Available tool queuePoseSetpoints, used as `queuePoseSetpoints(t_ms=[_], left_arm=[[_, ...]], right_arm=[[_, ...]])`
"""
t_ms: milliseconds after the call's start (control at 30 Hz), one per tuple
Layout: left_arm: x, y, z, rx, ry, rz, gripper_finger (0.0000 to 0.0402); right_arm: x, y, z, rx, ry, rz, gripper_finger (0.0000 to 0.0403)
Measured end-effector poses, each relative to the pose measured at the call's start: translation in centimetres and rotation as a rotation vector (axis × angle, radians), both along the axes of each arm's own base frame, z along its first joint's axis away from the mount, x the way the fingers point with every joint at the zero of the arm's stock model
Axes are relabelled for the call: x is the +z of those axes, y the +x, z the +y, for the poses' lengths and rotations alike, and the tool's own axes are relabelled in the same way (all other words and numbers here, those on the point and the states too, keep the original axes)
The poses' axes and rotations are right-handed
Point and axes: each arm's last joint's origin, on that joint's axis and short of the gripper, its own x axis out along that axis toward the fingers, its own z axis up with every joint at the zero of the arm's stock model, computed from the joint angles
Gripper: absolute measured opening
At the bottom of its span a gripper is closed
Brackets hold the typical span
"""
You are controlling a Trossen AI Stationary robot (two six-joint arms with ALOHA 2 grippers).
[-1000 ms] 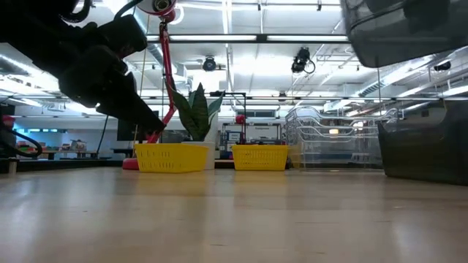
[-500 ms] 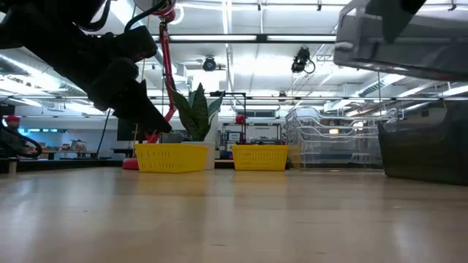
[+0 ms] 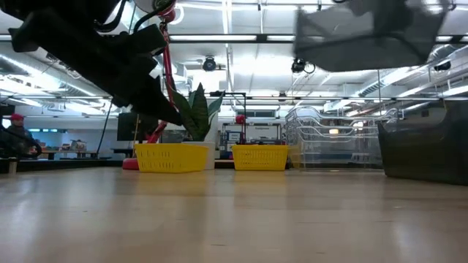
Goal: Stack baskets by color
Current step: Stack the bottom transparent bin on top of the top black transparent bins
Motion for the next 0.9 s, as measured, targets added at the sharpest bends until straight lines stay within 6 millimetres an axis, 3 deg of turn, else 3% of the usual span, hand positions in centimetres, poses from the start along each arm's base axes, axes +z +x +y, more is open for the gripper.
queuePoseSetpoints(t_ms=[100, 300, 500, 700, 800, 900], left_arm=[[0.1, 0.1, 0.2, -0.010, 0.027, 0.008, 0.0021], [-0.2, -0.1, 0.2, -0.024, 0.057, 0.052, 0.0009], [-0.3, -0.2, 0.2, -0.051, 0.102, 0.095, 0.0012], [-0.3, -0.2, 0.2, -0.053, 0.105, 0.097, 0.0023], [-0.3, -0.2, 0.2, -0.053, 0.105, 0.097, 0.0021], [-0.3, -0.2, 0.2, -0.054, 0.106, 0.097, 0.0014]], right_arm=[[-3.1, 3.8, 1.1, -0.033, 0.058, 0.039, 0.0005], [-9.9, 8.1, 2.8, -0.103, 0.080, 0.215, 0.0007], [-13.0, 10.4, 2.7, -0.072, 0.060, 0.268, 0.0033], [-13.1, 10.8, 2.0, 0.091, 0.032, 0.254, 0.0110], [-11.0, 10.1, 1.9, 0.255, 0.007, 0.239, 0.0143], [-8.1, 9.1, 3.7, 0.550, -0.068, 0.206, 0.0153]])
